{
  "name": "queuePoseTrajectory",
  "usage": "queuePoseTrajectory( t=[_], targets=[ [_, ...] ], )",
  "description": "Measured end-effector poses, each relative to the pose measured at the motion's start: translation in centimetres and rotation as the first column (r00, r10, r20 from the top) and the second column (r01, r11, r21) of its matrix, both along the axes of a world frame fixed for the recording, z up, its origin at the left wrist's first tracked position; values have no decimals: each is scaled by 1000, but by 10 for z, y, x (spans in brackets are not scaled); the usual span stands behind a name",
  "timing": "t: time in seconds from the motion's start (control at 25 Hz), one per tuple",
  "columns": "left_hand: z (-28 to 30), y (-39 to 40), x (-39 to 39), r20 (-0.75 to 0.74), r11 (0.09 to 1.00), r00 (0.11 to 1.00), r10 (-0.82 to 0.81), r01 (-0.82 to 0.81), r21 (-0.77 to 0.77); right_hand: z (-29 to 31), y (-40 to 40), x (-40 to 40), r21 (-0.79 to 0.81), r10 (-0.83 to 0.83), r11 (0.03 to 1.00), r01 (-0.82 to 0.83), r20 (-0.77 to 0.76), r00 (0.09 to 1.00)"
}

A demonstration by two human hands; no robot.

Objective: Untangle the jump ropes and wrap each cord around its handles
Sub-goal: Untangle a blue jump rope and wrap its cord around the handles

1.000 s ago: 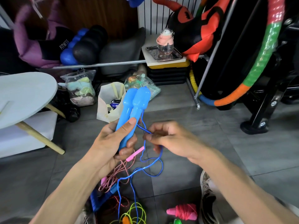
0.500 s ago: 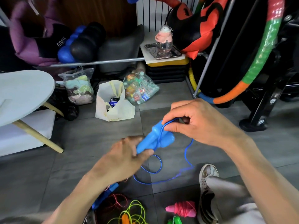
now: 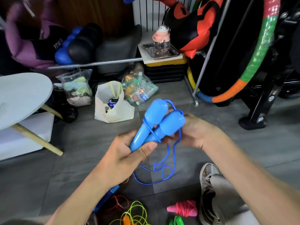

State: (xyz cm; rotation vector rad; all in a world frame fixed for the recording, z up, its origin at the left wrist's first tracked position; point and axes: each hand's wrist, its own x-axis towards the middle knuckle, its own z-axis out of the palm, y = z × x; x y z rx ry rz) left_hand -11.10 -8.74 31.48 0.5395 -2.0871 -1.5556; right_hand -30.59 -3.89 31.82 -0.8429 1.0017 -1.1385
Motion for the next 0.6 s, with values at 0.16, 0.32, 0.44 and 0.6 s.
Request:
queuePoseTrajectory(
  t=[0.16, 0.32, 0.44, 0.6],
  targets=[
    [-4, -2, -4, 16, 974, 982, 186, -186, 127, -7, -9, 18, 152, -172, 978, 143, 191, 966],
    [-4, -7, -2, -3, 931, 958, 288, -280, 233, -10, -14, 24, 147, -194, 974, 171, 158, 968],
    [-1, -7, 0, -41, 925, 955, 295, -275, 262, -13, -15, 27, 133, -175, 980, 149, 205, 963],
    [4, -7, 0, -69, 920, 960, 272, -238, 312, -14, -13, 29, 33, -203, 979, 201, 226, 953]
  ],
)
